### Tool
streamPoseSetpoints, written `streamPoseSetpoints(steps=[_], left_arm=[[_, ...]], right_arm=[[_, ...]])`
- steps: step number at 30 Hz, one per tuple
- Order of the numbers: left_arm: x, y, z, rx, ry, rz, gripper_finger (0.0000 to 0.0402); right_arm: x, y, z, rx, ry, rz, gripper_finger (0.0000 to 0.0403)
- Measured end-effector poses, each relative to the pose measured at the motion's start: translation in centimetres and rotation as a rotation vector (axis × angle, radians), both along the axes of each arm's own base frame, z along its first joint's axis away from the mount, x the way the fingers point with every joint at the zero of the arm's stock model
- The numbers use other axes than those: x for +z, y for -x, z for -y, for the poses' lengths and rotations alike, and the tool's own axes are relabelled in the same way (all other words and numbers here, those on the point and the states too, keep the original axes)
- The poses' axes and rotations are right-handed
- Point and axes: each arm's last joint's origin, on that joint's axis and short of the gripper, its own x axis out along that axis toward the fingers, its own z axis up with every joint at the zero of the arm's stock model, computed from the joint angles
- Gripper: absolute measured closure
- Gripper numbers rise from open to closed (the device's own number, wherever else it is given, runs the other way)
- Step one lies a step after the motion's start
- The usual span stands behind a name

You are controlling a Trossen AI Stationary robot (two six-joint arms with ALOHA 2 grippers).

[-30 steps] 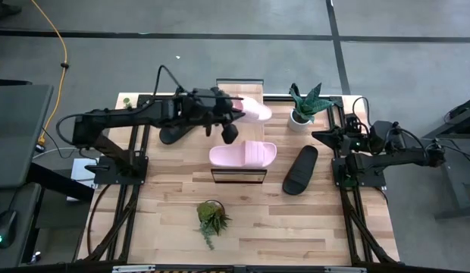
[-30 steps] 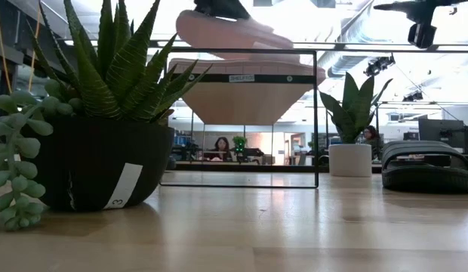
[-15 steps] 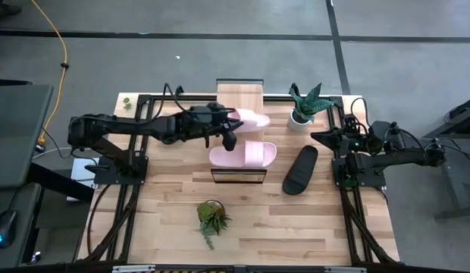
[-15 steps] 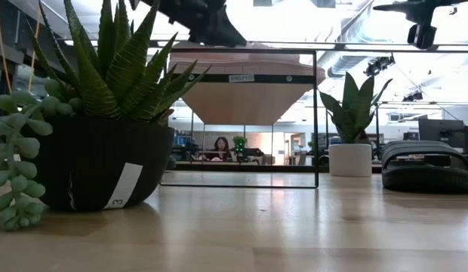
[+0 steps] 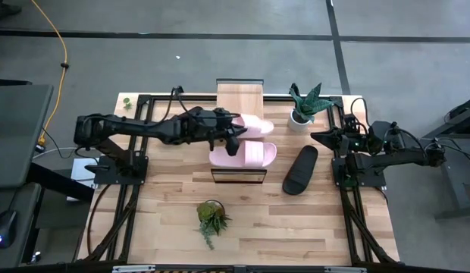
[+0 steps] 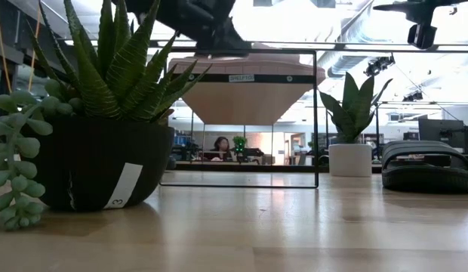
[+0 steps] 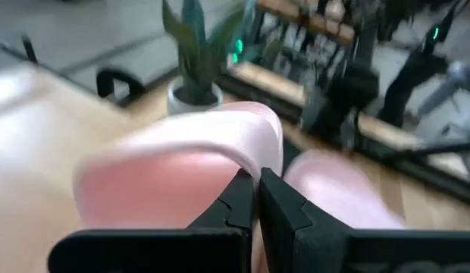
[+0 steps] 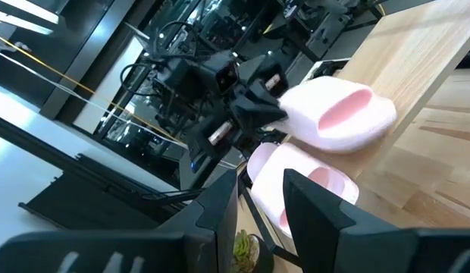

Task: Pick and place slides into the shelf
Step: Put the pink slide on the shelf, then put the bottom black slide on the shelf

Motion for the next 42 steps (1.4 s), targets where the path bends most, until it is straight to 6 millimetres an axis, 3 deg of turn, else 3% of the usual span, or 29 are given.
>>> streamPoseSetpoints(steps=[7,16,32,42], left_arm=[[-1.5,-1.1,-0.1,-0.032,0.029,-0.017,0.0401],[-1.6,-1.1,0.2,-0.054,0.057,-0.018,0.04],[-1.8,-0.7,0.3,-0.056,0.094,-0.061,0.0293],[-0.8,0.8,0.6,-0.061,0.077,-0.121,0.0298]], right_arm=[[0.0,-0.1,0.0,0.007,0.001,-0.005,0.0304],[-0.1,-0.2,-0.1,0.012,0.009,-0.011,0.0304],[-0.1,-0.2,0.0,0.012,0.009,-0.012,0.0304],[-0.1,-0.2,0.0,0.005,0.017,-0.015,0.0304]])
